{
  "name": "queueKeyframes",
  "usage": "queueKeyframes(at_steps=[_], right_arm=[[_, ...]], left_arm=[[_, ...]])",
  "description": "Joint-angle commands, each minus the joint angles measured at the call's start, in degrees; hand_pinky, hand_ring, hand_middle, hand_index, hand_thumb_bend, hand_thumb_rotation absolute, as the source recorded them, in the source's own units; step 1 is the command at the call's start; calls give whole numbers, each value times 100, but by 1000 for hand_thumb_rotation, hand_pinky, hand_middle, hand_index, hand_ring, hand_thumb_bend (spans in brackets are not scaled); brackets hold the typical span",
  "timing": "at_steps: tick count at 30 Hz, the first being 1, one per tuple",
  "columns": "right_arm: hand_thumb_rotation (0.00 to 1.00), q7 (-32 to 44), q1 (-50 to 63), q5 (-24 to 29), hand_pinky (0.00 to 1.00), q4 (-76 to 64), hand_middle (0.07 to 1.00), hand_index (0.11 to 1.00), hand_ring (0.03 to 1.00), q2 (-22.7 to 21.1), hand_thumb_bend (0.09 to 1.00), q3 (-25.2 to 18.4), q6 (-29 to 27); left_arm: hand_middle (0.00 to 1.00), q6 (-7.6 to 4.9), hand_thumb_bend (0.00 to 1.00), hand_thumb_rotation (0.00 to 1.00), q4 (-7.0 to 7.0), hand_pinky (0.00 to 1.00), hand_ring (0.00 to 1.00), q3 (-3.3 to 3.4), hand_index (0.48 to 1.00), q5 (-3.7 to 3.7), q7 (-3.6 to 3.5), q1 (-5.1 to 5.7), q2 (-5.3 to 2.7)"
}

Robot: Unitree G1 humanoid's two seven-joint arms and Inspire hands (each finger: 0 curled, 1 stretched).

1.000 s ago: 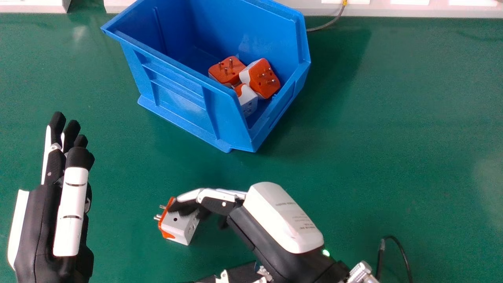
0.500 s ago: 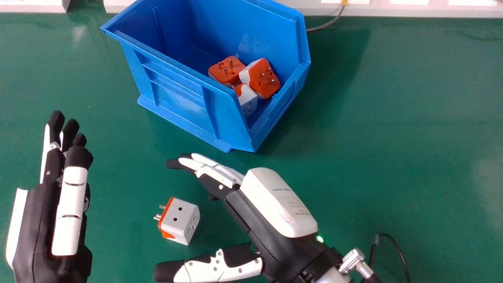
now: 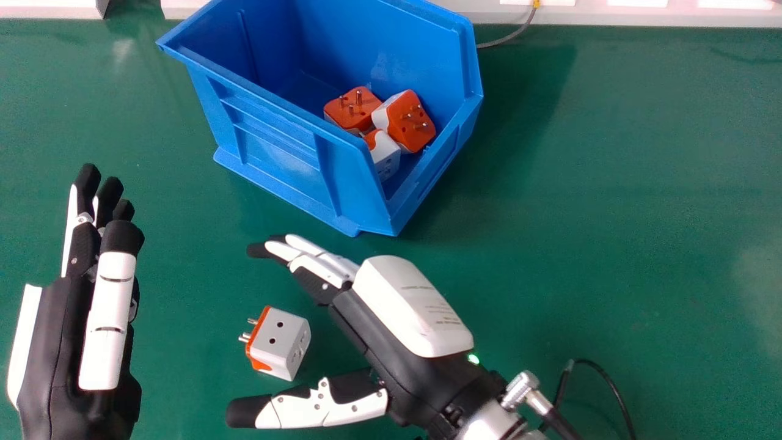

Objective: Pick all objects and put in blue box

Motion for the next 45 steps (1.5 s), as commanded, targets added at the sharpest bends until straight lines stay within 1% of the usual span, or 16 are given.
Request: queueKeyframes(at_steps=[1, 3, 5, 11, 14, 19, 22, 24, 28, 30, 33, 35, 39, 41, 44, 45], right_arm=[[689, 6, -188, -64, 725, 72, 944, 891, 881, 128, 666, 91, 72], [683, -31, -319, -155, 730, 248, 945, 892, 884, 166, 668, 148, 164], [676, -44, -444, -225, 739, 425, 946, 896, 891, 213, 673, 197, 267], [667, -118, -780, -331, 760, 944, 949, 910, 909, 336, 682, 303, 494], [653, -134, -964, -366, 768, 1208, 951, 914, 916, 410, 683, 325, 620], [642, -171, -1289, -385, 786, 1608, 960, 926, 929, 521, 676, 325, 792], [640, -283, -1485, -363, 792, 1855, 962, 929, 933, 577, 675, 294, 832], [642, -322, -1587, -380, 793, 1966, 962, 930, 933, 582, 676, 287, 855], [666, -445, -1754, -378, 805, 2193, 965, 941, 938, 601, 673, 273, 884], [674, -453, -1823, -385, 808, 2264, 968, 946, 941, 618, 671, 274, 966], [688, -483, -1922, -391, 817, 2369, 972, 954, 945, 637, 669, 274, 1048], [683, -577, -1993, -456, 817, 2465, 972, 953, 943, 638, 668, 306, 1080], [665, -615, -2107, -518, 805, 2631, 961, 942, 929, 666, 671, 361, 1182], [649, -617, -2138, -506, 798, 2688, 955, 935, 920, 682, 672, 374, 1223], [639, -578, -2184, -527, 791, 2769, 951, 930, 914, 707, 673, 407, 1330], [638, -561, -2195, -535, 789, 2789, 950, 929, 913, 711, 674, 425, 1368]], left_arm=[[1000, -30, 614, 1000, -89, 1000, 1000, 40, 1000, -64, -30, -6, 57], [1000, -18, 613, 1000, -116, 1000, 1000, 37, 1000, -38, -4, 1, 44], [1000, -37, 611, 1000, -107, 1000, 1000, 38, 1000, -17, -5, 4, 44], [1000, -133, 611, 1000, -46, 1000, 1000, 49, 1000, -68, -82, 18, 43], [1000, -88, 609, 1000, -104, 1000, 1000, 51, 1000, -90, -94, 58, 25], [1000, -82, 618, 1000, -127, 1000, 1000, 50, 1000, -78, -84, 104, 12], [1000, -78, 627, 1000, -142, 1000, 1000, 66, 1000, -60, -94, 137, 36], [1000, -86, 636, 1000, -132, 1000, 1000, 86, 1000, -77, -112, 152, 51], [1000, -78, 662, 1000, -146, 1000, 1000, 98, 1000, -75, -103, 167, 48], [1000, -71, 670, 1000, -136, 1000, 1000, 105, 1000, -106, -123, 158, 59], [1000, -62, 679, 1000, -128, 1000, 1000, 110, 1000, -103, -134, 156, 72], [1000, -77, 688, 1000, -105, 1000, 1000, 118, 1000, -116, -153, 146, 78], [1000, -91, 698, 996, -105, 1000, 1000, 111, 1000, -132, -155, 143, 57], [1000, -103, 694, 997, -84, 1000, 1000, 112, 1000, -137, -172, 129, 70], [1000, -98, 693, 997, -65, 1000, 1000, 119, 1000, -199, -211, 120, 92], [1000, -88, 692, 996, -68, 1000, 1000, 123, 1000, -204, -210, 118, 93]])
